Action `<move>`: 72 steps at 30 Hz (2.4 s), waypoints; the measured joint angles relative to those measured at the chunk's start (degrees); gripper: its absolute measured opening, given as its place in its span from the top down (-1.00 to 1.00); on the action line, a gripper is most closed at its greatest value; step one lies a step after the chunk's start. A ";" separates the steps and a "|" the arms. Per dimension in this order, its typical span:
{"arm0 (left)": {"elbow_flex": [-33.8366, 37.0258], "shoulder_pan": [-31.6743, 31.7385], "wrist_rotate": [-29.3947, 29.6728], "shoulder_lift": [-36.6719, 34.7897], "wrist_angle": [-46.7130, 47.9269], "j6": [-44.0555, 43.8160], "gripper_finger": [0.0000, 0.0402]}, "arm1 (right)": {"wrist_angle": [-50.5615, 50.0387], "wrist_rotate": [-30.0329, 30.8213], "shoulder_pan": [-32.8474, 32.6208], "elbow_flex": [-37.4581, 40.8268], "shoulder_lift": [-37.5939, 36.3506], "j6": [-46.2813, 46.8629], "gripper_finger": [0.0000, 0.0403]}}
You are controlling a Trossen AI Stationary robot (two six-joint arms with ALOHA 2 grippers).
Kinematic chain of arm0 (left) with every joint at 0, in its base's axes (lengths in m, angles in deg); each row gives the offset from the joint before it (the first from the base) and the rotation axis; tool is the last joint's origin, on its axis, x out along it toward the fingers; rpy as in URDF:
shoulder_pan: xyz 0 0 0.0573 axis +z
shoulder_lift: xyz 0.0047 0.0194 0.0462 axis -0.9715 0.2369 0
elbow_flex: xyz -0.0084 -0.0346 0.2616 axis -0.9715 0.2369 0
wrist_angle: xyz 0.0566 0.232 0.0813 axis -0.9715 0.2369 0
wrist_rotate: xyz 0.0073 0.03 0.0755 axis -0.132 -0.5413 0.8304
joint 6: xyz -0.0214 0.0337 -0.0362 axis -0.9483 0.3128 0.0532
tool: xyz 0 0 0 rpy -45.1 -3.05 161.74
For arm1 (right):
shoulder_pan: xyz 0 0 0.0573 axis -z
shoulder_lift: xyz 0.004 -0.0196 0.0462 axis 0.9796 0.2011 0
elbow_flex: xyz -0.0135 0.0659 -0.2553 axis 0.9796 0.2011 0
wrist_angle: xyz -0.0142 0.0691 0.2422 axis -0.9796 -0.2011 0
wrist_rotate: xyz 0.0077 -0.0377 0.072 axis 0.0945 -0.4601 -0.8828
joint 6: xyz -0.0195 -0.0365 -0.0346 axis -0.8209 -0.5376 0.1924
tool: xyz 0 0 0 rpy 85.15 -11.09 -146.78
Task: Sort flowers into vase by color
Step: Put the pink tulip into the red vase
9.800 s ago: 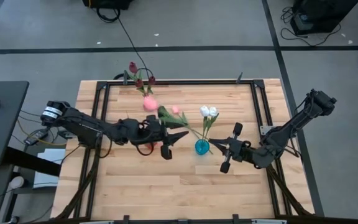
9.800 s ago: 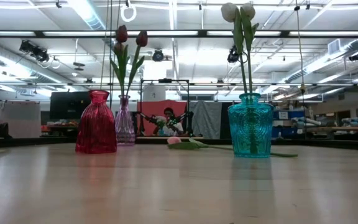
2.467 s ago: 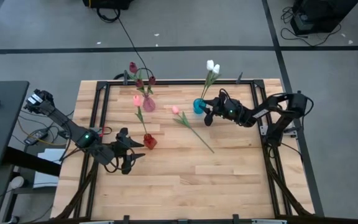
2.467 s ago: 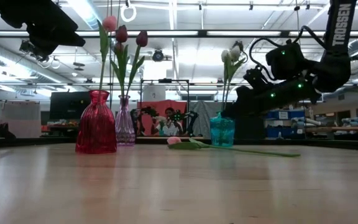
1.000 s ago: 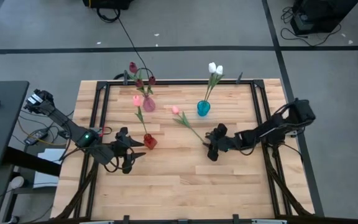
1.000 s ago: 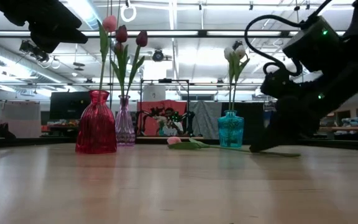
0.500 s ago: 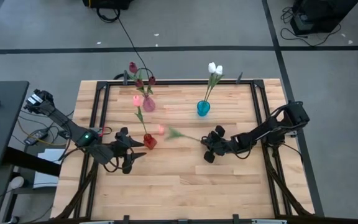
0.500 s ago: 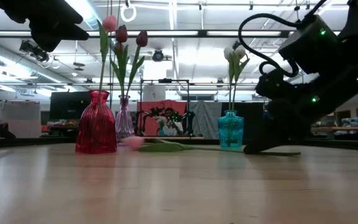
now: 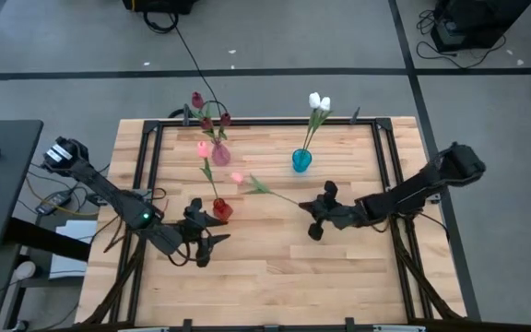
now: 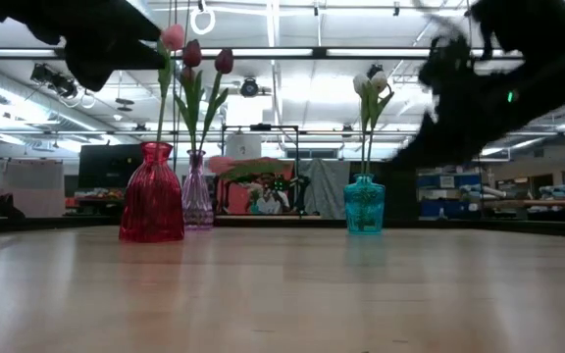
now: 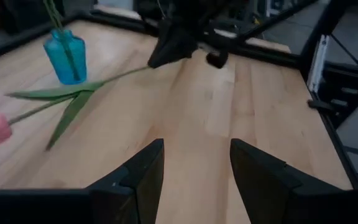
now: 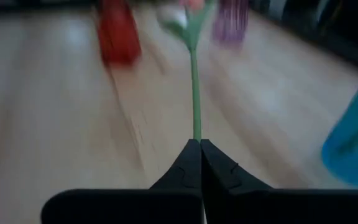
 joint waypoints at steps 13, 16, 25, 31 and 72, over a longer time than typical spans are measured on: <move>0.00 7.77 5.83 12.09 -30.72 13.04 0.05 | 26.09 7.36 -8.65 -0.11 -6.06 -21.93 1.00; 0.00 10.55 0.66 14.52 -39.87 17.90 0.05 | 27.96 6.65 -8.90 -0.11 -6.01 -23.72 1.00; -0.63 17.23 -10.68 22.98 -56.19 24.31 0.05 | 33.84 2.33 -8.79 -0.13 -2.80 -25.80 1.00; -4.24 19.24 -15.24 26.64 -58.42 26.02 0.05 | 41.73 1.28 -8.79 -0.15 1.84 -28.42 1.00; -9.93 11.79 -18.06 -8.48 3.74 19.52 0.97 | 14.46 1.10 -12.40 -0.20 -9.50 -13.51 0.23</move>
